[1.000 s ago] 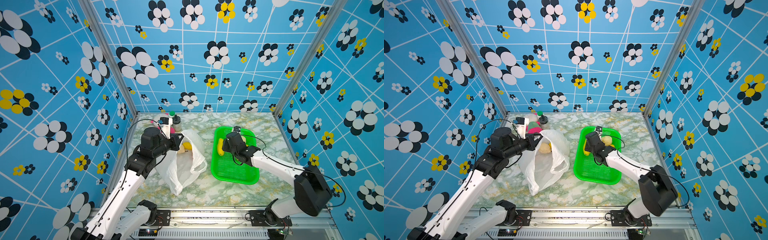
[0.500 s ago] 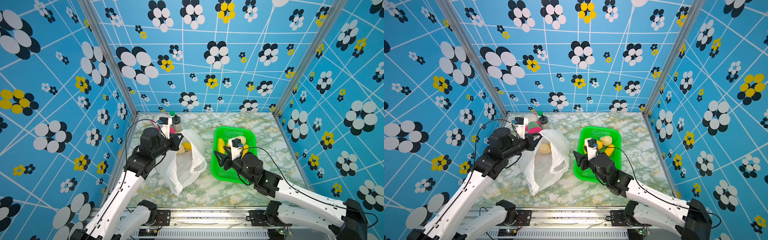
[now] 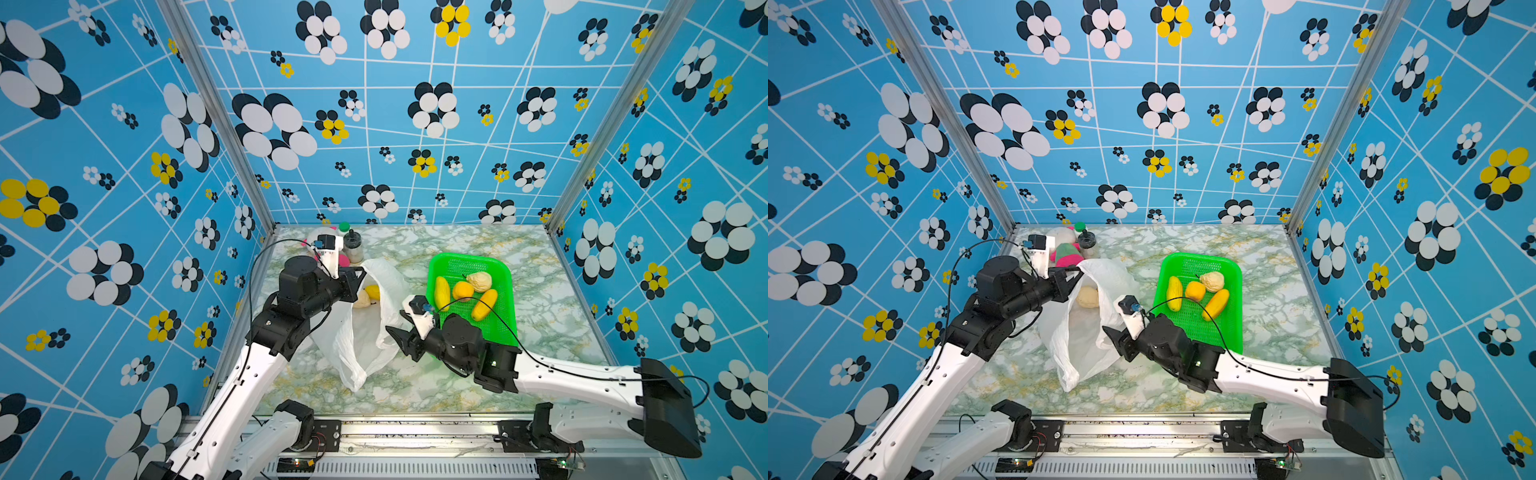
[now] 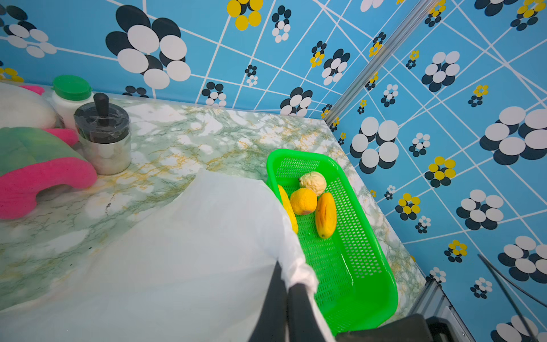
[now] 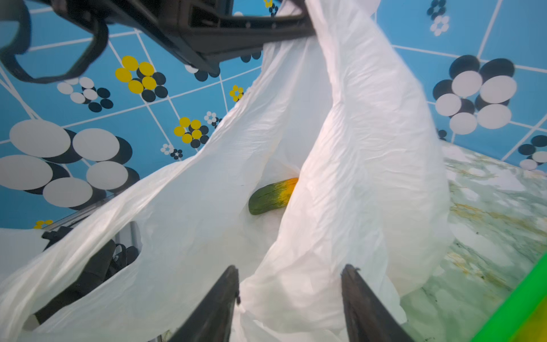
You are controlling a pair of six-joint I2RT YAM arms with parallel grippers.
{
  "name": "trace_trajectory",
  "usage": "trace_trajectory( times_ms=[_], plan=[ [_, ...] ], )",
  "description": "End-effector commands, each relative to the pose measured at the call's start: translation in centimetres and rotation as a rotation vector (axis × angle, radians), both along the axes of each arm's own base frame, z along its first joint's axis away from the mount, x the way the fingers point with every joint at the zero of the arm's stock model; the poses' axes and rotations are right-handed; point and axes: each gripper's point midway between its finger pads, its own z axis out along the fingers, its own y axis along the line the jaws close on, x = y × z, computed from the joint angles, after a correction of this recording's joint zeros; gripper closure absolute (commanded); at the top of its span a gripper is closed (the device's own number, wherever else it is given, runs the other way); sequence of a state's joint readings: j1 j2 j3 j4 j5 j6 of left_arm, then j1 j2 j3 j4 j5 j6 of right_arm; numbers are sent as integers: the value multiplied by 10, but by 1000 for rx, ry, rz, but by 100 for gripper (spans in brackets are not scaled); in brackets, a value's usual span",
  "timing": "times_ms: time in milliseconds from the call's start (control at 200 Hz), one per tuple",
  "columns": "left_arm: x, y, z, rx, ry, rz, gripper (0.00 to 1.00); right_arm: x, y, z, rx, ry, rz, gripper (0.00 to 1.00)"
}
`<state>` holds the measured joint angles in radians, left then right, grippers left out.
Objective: Untie the knot of the plastic bag and take out the fruit
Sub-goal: 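Move the right gripper back into the bag opening toward the remaining fruit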
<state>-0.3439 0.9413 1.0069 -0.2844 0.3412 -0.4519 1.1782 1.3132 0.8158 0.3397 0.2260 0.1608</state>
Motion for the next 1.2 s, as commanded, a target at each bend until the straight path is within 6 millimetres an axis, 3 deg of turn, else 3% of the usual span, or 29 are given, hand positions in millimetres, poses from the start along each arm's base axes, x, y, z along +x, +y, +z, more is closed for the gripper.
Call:
trace_trajectory(
  times_ms=[0,155,285,440,495,635,740,865,979,1194],
  plan=[
    [-3,2,10,-8,-30,-3,100,-8,31,-1,-19,28,49,48],
    [-1,3,6,4,-21,3,100,-7,66,-19,-116,46,31,63],
    [-1,4,5,4,-23,8,100,-22,72,-19,-164,-51,13,69],
    [0,3,12,6,-24,6,100,-43,60,-9,-33,-88,85,55],
    [3,7,10,9,-16,35,100,-41,52,-5,-11,-100,64,49],
    [9,20,0,-2,20,133,100,-38,38,0,-33,-113,27,47],
    [9,22,-9,10,35,142,100,-33,32,-12,-37,-100,-11,42],
    [14,23,-12,27,17,148,100,-26,54,-22,-67,-100,-15,41],
    [18,22,-13,42,1,147,100,-16,79,-31,-137,-93,-41,48],
    [9,27,-7,45,-29,155,100,-12,94,-46,-148,-84,-38,45]
  ],
)
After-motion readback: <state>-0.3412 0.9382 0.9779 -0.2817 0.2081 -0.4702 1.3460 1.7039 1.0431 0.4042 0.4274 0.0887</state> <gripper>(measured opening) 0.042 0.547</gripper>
